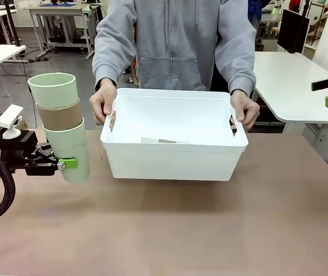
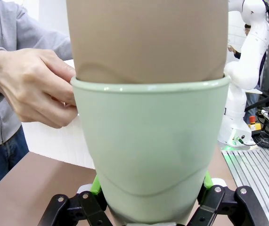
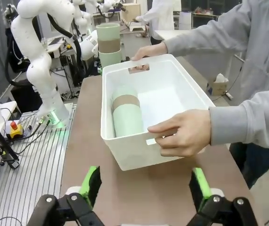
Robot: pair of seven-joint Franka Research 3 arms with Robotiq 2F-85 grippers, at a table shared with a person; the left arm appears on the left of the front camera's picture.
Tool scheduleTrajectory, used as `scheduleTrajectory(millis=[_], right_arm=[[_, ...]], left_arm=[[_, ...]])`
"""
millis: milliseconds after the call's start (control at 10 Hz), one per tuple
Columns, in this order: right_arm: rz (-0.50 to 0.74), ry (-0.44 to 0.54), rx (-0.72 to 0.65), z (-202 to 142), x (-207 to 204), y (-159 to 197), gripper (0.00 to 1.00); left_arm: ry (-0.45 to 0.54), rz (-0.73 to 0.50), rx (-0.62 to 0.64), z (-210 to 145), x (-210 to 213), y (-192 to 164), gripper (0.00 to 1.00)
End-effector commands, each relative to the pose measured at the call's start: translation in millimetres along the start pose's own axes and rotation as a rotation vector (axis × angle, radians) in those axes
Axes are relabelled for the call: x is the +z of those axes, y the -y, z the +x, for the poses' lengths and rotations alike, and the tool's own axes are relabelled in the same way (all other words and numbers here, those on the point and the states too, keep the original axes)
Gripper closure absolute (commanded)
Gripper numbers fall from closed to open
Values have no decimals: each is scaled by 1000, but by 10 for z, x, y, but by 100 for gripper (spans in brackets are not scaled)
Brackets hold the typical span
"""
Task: Stack the cups and store them in the basket.
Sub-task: Place the stack of Reusable plastic cups into the Pantry Basket.
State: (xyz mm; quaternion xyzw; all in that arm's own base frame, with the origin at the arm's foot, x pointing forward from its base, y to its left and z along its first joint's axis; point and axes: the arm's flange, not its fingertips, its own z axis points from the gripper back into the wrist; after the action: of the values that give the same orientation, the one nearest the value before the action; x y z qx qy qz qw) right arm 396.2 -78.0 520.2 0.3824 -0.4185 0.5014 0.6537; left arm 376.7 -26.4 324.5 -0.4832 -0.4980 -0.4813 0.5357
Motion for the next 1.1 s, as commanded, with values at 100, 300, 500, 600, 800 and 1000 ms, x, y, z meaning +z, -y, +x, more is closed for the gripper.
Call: scheduleTrajectory(millis=[100, 300, 500, 600, 800, 1000], right_arm=[[4, 2, -17, 56, 13, -61, 0], [4, 2, -17, 56, 13, -61, 0], [4, 2, -17, 56, 13, -61, 0], [4, 2, -17, 56, 13, -61, 0], [4, 2, -17, 56, 13, -61, 0], [4, 2, -17, 56, 13, -61, 0]], left_arm=[[8, -1, -15, 44, 5, 4, 16], [8, -1, -15, 44, 5, 4, 16], [8, -1, -15, 44, 5, 4, 16], [8, -1, -15, 44, 5, 4, 16], [8, -1, -15, 44, 5, 4, 16], [8, -1, -15, 44, 5, 4, 16]])
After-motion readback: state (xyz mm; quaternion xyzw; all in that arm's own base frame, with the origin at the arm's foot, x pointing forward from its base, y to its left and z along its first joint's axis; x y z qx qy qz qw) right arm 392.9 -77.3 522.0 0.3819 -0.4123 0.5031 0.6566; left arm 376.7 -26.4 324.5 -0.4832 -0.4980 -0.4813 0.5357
